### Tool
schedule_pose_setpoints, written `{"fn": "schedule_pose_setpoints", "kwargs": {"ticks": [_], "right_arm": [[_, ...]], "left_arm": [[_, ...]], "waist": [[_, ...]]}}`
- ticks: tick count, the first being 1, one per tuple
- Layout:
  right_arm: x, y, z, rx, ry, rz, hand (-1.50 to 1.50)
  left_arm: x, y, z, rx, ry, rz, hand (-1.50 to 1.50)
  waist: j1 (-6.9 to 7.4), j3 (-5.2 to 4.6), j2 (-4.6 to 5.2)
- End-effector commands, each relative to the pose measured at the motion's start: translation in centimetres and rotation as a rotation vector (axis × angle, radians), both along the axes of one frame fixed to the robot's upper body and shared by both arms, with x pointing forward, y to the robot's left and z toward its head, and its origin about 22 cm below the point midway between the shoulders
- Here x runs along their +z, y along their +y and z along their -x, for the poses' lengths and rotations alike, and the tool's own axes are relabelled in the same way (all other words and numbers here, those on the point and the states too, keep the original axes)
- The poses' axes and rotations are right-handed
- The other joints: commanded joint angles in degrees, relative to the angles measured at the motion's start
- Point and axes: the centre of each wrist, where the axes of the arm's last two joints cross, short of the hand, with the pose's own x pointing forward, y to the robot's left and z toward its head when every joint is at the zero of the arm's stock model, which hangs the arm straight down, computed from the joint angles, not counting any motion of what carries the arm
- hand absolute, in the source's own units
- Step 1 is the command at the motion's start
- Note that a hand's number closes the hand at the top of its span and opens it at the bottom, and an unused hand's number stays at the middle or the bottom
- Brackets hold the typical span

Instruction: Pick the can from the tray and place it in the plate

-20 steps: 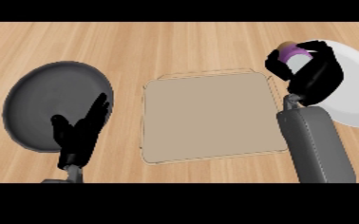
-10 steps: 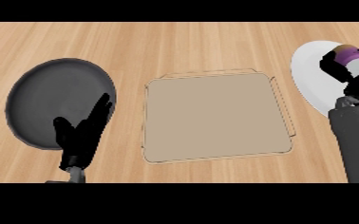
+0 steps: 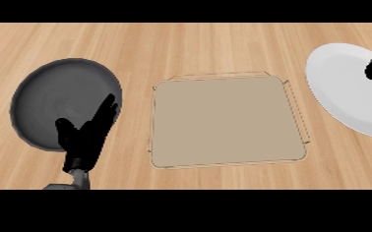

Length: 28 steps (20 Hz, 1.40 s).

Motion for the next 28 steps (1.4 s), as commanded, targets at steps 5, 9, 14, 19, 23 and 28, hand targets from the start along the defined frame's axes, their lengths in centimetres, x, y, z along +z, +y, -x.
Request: {"fn": "schedule_pose_setpoints", "kwargs": {"ticks": [5,9,14,19,23,28], "right_arm": [[-1.7,-3.8,1.2,0.129,0.2,-0.199,-1.5],[-3.0,-3.6,1.6,0.199,0.075,-0.216,-1.5],[-1.6,-4.8,1.8,0.208,-0.194,-0.181,-1.5],[-1.4,-7.5,3.8,0.206,-0.32,-0.225,-1.5],[-1.8,-8.9,5.3,0.261,-0.353,-0.311,-1.5],[-5.7,-9.7,9.9,0.405,-0.337,-0.378,-1.5]], "left_arm": [[-0.5,0.3,-0.9,-0.004,0.068,0.007,0.0],[-0.4,0.1,0.1,-0.009,0.082,0.002,0.0],[-1.7,0.0,0.3,0.004,0.082,-0.001,0.0],[-1.9,0.6,0.0,0.018,0.084,-0.009,0.0],[-1.5,-0.1,0.6,0.01,0.109,0.009,0.0],[-2.8,0.6,1.4,0.039,0.106,0.0,0.0]], "waist": [[0.63,-0.3,0.95],[1.13,-0.15,0.92],[-0.16,-0.17,0.88],[-0.63,-0.41,0.53],[-1.21,-0.53,-0.02],[-2.38,-0.66,-0.43]]}}
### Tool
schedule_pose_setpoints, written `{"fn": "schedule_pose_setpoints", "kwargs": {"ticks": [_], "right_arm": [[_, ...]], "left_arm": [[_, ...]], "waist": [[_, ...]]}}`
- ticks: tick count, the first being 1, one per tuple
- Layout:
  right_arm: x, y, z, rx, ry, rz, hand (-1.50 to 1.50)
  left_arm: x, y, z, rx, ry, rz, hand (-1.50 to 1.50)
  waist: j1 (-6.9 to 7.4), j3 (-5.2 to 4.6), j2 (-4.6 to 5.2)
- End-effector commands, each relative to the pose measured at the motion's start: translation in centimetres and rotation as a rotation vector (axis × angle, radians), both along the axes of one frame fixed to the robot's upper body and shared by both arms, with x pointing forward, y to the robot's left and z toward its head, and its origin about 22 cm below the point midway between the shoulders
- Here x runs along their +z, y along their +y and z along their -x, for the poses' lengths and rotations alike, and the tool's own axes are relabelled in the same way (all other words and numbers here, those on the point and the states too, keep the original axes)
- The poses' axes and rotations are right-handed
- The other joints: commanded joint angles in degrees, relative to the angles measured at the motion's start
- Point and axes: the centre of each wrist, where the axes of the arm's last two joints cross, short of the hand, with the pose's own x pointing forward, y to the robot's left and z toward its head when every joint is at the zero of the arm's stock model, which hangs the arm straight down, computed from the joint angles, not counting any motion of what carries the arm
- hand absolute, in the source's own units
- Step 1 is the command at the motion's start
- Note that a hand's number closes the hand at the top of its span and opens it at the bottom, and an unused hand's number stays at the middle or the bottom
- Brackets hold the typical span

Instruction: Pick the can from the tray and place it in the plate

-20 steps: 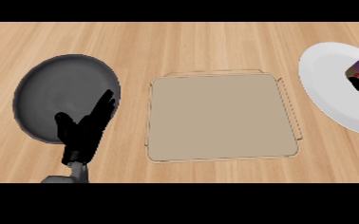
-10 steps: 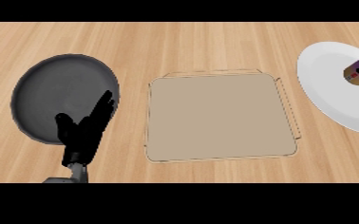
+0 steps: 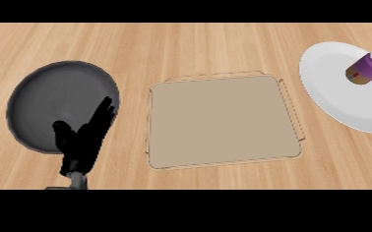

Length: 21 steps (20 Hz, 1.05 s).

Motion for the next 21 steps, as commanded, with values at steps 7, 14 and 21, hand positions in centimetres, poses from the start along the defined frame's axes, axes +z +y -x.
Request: {"fn": "schedule_pose_setpoints", "kwargs": {"ticks": [7,14,21], "right_arm": [[-4.0,0.0,6.4,0.203,0.054,-0.021,-1.5],[-4.4,1.9,10.1,0.202,0.138,0.022,-1.5],[-4.5,4.3,13.7,0.186,0.166,0.027,-1.5]], "left_arm": [[-1.6,-0.5,0.2,0.041,0.097,0.022,0.0],[-2.1,-1.4,1.2,0.03,0.103,-0.001,0.0],[0.6,-0.2,-0.1,0.01,0.078,0.019,0.0]], "waist": [[-1.57,-0.79,0.13],[-1.31,-0.78,0.22],[-0.67,-0.67,0.37]]}}
